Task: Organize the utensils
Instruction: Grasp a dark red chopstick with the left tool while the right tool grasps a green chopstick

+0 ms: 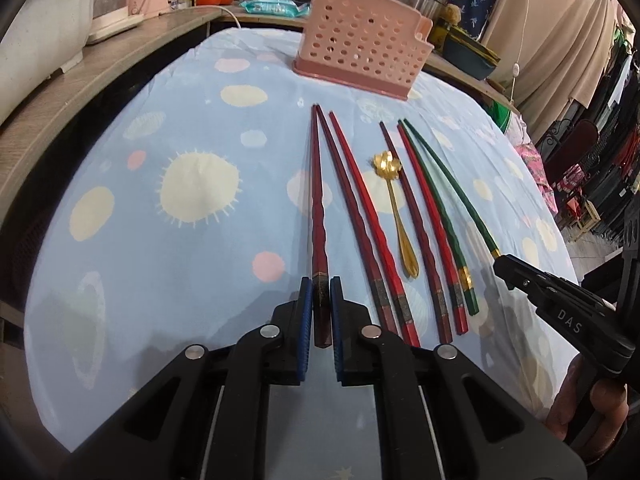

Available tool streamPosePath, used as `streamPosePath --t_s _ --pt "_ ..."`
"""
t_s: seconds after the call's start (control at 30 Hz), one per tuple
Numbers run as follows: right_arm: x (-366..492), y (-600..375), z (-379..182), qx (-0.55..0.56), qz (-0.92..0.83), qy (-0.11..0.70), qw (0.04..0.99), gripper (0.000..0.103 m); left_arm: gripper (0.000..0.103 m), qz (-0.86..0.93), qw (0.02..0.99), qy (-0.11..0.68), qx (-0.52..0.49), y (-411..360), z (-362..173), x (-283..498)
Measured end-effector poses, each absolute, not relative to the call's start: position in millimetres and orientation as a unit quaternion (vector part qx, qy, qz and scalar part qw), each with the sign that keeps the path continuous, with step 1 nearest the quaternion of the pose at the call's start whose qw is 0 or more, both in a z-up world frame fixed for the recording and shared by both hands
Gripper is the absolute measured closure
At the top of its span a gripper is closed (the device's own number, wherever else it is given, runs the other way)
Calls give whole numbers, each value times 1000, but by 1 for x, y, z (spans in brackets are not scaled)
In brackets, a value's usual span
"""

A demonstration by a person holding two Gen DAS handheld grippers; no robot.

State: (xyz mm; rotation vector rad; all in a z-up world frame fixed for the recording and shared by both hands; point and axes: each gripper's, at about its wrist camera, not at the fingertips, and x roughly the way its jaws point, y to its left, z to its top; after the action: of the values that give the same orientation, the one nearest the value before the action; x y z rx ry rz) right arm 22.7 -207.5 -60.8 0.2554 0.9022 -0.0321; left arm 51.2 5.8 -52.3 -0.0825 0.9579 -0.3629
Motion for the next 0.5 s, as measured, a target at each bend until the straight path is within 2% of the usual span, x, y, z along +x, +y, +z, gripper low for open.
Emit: streamPosePath --t_s 0.5 --pt "26 -226 13 150 -6 351 924 95 95 -167 905 386 -65 18 9 75"
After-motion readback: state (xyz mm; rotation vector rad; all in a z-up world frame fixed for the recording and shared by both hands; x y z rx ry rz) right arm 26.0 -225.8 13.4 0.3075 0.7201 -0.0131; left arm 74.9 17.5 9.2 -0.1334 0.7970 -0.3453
